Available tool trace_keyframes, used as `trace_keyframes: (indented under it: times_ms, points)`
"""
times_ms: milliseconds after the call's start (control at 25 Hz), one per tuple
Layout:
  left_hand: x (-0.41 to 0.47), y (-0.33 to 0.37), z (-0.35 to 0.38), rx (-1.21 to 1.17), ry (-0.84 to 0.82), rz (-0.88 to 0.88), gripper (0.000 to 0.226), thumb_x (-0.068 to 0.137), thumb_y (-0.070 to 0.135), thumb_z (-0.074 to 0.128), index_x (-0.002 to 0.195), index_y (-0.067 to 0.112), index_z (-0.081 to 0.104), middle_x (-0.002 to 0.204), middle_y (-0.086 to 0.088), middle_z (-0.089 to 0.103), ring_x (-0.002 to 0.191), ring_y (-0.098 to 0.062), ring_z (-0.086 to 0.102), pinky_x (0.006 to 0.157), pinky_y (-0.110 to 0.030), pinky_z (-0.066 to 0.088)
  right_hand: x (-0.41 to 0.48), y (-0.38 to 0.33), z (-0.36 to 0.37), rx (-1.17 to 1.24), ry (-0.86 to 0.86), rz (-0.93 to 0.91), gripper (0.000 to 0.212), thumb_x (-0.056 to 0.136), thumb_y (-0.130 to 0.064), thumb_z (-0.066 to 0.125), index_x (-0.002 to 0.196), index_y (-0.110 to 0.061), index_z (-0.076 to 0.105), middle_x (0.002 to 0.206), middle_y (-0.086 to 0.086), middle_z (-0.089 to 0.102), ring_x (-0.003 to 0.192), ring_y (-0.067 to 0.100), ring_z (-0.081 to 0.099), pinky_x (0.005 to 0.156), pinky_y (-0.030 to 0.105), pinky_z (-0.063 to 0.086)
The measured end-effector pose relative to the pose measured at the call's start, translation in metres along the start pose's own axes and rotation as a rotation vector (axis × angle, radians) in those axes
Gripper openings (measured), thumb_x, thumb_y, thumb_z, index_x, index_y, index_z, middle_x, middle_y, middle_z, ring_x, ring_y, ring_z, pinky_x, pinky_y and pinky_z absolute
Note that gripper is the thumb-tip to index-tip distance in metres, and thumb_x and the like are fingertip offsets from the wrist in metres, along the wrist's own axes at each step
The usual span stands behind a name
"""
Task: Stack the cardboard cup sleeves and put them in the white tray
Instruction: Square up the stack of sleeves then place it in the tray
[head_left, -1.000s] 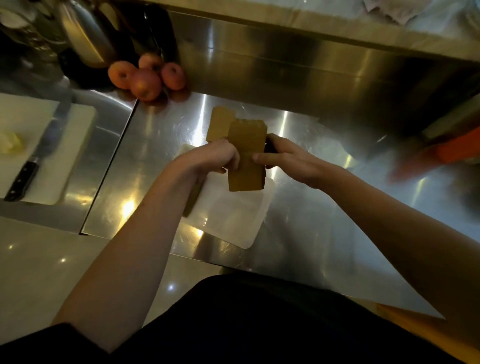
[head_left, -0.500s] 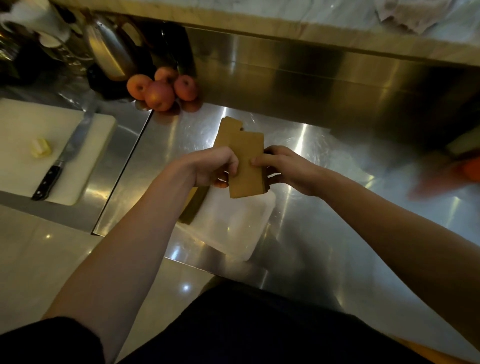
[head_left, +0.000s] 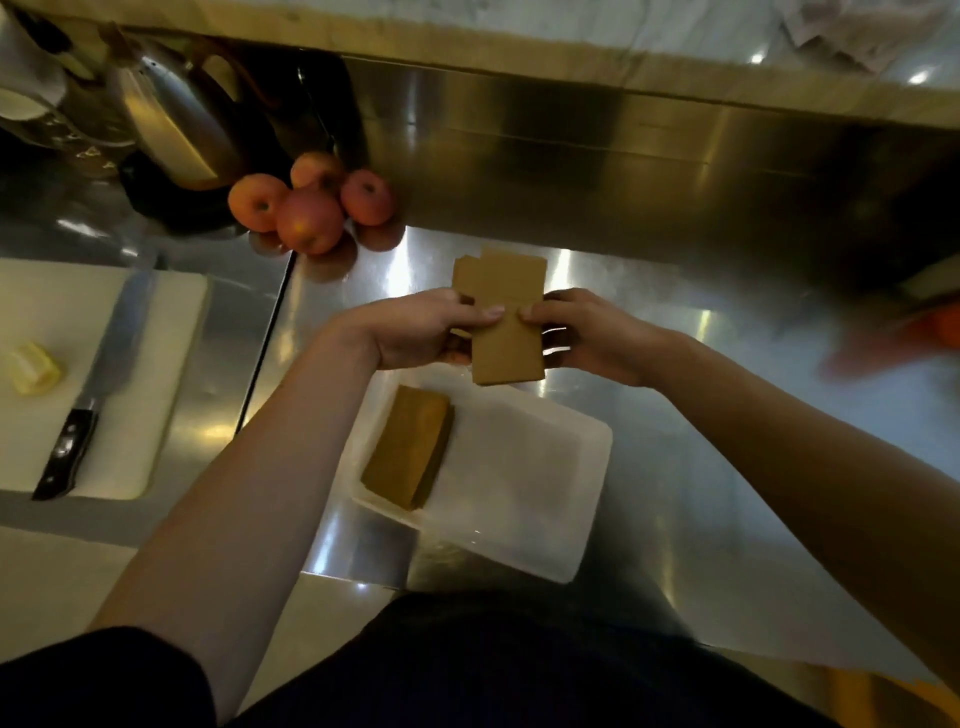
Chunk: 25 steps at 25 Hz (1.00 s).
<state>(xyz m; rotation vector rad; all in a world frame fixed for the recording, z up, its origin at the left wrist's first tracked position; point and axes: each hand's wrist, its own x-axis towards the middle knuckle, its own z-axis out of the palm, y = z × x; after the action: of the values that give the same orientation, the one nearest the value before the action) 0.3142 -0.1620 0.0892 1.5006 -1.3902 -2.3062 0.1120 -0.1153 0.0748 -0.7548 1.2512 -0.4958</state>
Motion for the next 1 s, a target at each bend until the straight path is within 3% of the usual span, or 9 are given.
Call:
trace_keyframes:
  times_ms: [120, 280, 400, 520, 720, 1000]
  points:
    - [0.014, -0.008, -0.006, -0.107, 0.082, 0.031, 0.042, 0.094, 0.027, 0.062, 0.13, 0.008, 0.052, 0.118, -0.006, 0.067, 0.111, -0.023, 0.064, 0.089, -0.03, 0.056, 0.013, 0.001, 0.007, 0.018, 0.058, 0.016, 0.041, 0.094, -0.029, 0.059, 0.129, -0.012, 0.047, 0.126, 0.012, 0.057, 0.112, 0.028, 0.06, 0.091, 0.038, 0.054]
    - [0.033, -0.019, -0.018, -0.267, 0.213, 0.029, 0.054, 0.09, 0.03, 0.067, 0.134, 0.005, 0.052, 0.121, -0.01, 0.066, 0.114, -0.029, 0.063, 0.098, -0.042, 0.053, 0.036, -0.015, 0.02, 0.036, 0.12, 0.05, 0.013, 0.097, -0.027, 0.055, 0.108, -0.021, 0.054, 0.117, 0.008, 0.06, 0.105, 0.024, 0.062, 0.083, 0.032, 0.055]
    - [0.042, -0.02, -0.022, -0.281, 0.268, 0.041, 0.055, 0.092, 0.035, 0.064, 0.138, 0.008, 0.051, 0.124, -0.006, 0.064, 0.112, -0.024, 0.062, 0.099, -0.042, 0.051, 0.05, -0.022, 0.021, 0.077, 0.142, 0.071, 0.012, 0.097, -0.026, 0.054, 0.108, -0.022, 0.055, 0.117, 0.008, 0.061, 0.105, 0.025, 0.063, 0.087, 0.035, 0.055]
    - [0.046, -0.021, -0.021, -0.29, 0.265, 0.06, 0.05, 0.093, 0.033, 0.063, 0.135, 0.008, 0.053, 0.121, -0.005, 0.065, 0.107, -0.021, 0.063, 0.091, -0.036, 0.054, 0.054, -0.017, 0.021, 0.131, 0.178, 0.079, 0.011, 0.097, -0.025, 0.053, 0.107, -0.022, 0.056, 0.119, 0.009, 0.062, 0.11, 0.026, 0.062, 0.094, 0.04, 0.052]
    - [0.053, -0.03, -0.023, -0.263, 0.246, 0.045, 0.057, 0.09, 0.037, 0.066, 0.137, 0.008, 0.052, 0.126, -0.009, 0.065, 0.112, -0.025, 0.064, 0.098, -0.047, 0.053, 0.053, -0.006, 0.025, 0.165, 0.22, 0.083, 0.011, 0.098, -0.022, 0.051, 0.107, -0.025, 0.056, 0.113, 0.001, 0.064, 0.104, 0.019, 0.065, 0.087, 0.034, 0.056]
    - [0.058, -0.038, -0.028, -0.079, 0.336, 0.097, 0.051, 0.094, 0.045, 0.057, 0.136, 0.015, 0.055, 0.127, -0.003, 0.064, 0.112, -0.021, 0.062, 0.098, -0.041, 0.051, 0.071, 0.001, 0.035, 0.244, 0.255, 0.073, 0.013, 0.098, -0.018, 0.052, 0.106, -0.025, 0.06, 0.109, -0.002, 0.068, 0.099, 0.014, 0.068, 0.083, 0.03, 0.057]
